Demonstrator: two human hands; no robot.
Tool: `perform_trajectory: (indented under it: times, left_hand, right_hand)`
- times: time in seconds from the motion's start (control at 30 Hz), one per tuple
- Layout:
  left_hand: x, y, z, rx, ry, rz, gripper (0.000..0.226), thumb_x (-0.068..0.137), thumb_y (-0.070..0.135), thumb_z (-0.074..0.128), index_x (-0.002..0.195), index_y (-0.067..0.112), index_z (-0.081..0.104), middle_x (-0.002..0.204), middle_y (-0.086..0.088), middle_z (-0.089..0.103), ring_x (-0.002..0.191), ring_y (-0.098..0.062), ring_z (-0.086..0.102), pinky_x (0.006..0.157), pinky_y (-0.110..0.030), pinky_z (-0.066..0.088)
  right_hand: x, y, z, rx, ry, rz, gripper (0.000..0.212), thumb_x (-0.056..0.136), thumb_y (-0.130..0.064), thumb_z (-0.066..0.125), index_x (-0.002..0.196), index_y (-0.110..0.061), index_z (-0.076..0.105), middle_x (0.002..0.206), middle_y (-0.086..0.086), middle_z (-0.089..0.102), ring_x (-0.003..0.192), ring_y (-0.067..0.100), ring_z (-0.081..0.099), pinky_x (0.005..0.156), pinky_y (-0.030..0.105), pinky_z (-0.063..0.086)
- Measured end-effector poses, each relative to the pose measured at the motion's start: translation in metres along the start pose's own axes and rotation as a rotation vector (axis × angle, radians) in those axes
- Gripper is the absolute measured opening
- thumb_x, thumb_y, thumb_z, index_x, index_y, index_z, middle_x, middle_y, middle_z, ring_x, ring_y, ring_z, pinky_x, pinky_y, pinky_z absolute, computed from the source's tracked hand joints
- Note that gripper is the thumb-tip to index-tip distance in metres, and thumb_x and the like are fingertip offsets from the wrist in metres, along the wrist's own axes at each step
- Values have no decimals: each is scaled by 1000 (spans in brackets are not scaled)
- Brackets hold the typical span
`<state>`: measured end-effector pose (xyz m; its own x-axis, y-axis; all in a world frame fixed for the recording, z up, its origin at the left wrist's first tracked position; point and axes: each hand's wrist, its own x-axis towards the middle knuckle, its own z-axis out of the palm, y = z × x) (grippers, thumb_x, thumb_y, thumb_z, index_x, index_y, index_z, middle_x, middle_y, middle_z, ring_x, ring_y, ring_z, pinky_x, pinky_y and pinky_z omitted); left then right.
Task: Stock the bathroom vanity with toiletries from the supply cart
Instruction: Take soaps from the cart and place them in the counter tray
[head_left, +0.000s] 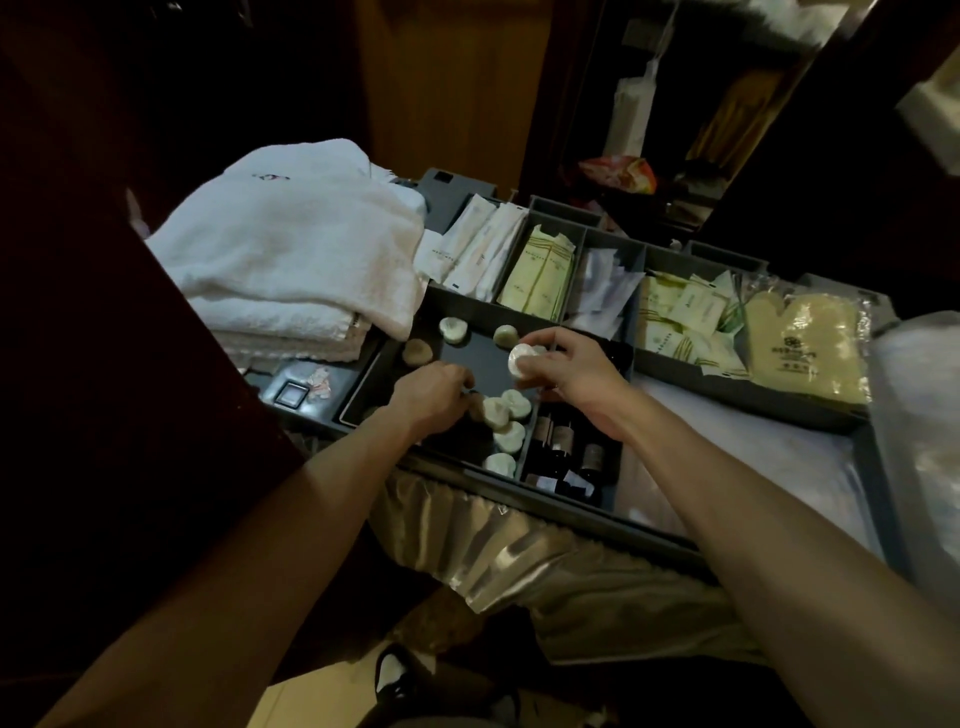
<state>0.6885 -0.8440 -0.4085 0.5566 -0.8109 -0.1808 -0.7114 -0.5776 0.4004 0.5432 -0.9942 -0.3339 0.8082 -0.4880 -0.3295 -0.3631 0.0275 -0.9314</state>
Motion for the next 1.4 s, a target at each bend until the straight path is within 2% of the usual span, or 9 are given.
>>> perform_trajectory:
  times: [0.23,0.43,0.67,0.8,1.03,1.1,1.17,1.27,1.4]
  left_hand:
    - [4,3,0,-74,-35,-4,32,95,41,65,118,19,70,114,-6,71,104,-21,66,77,-33,52]
    - [1,7,0,-120,-57,-22,37,91,42,71,117,17,69,109,-5,69,100,-20,64,73,-30,47]
    - [-3,11,-3,-96,-85,-72,30,89,42,70,104,16,63,101,-3,65,92,-21,62,74,-36,52]
    - [-5,7,-7,-263,-72,-178,34,84,38,78,108,19,61,102,-2,66,95,-21,64,85,-43,57]
    - [-13,1,-17,-497,0,-208,32,88,39,76,109,15,71,97,1,72,96,-15,69,84,-32,56]
    - [-17,-1,-19,-550,35,-204,27,87,40,78,101,18,72,92,4,72,93,-14,70,77,-28,54]
    - [-26,2,-22,-579,71,-205,24,86,39,79,95,18,71,91,1,73,91,-14,70,80,-32,57]
    - [-38,5,-27,-611,140,-195,32,85,38,80,101,10,75,94,-3,75,89,-14,72,86,-33,59]
    - [-60,17,-35,-675,198,-225,28,91,34,75,103,9,73,90,-1,73,74,-1,65,57,-9,47]
  right_hand:
    - [0,7,-10,-121,126,-33,26,86,-7,79,110,-9,70,102,19,74,78,17,72,55,13,50]
    - [4,15,-17,-187,170,-16,21,84,-13,81,101,-22,71,99,11,75,86,19,73,58,15,50]
    - [5,18,-18,-271,139,-34,24,81,-16,83,98,-30,72,94,3,76,90,15,73,81,31,58]
    - [6,20,-16,-282,127,-44,24,80,-17,83,98,-31,73,92,6,75,91,16,72,85,31,57]
    - [2,19,-12,-181,142,-47,24,82,-11,82,103,-21,73,100,12,75,97,21,72,90,37,59]
    - [0,19,-11,-130,134,-35,27,83,-10,82,107,-16,73,101,12,75,97,22,73,87,34,61]
    - [-4,17,-9,-50,120,-29,29,84,-9,80,112,-9,71,104,13,75,90,18,73,73,22,60]
    - [-12,14,-5,28,112,-22,29,87,-9,77,115,-6,69,105,10,74,79,11,70,57,12,50]
    - [-22,18,2,93,119,-7,28,87,-7,75,115,-8,70,103,8,75,76,10,69,56,13,51]
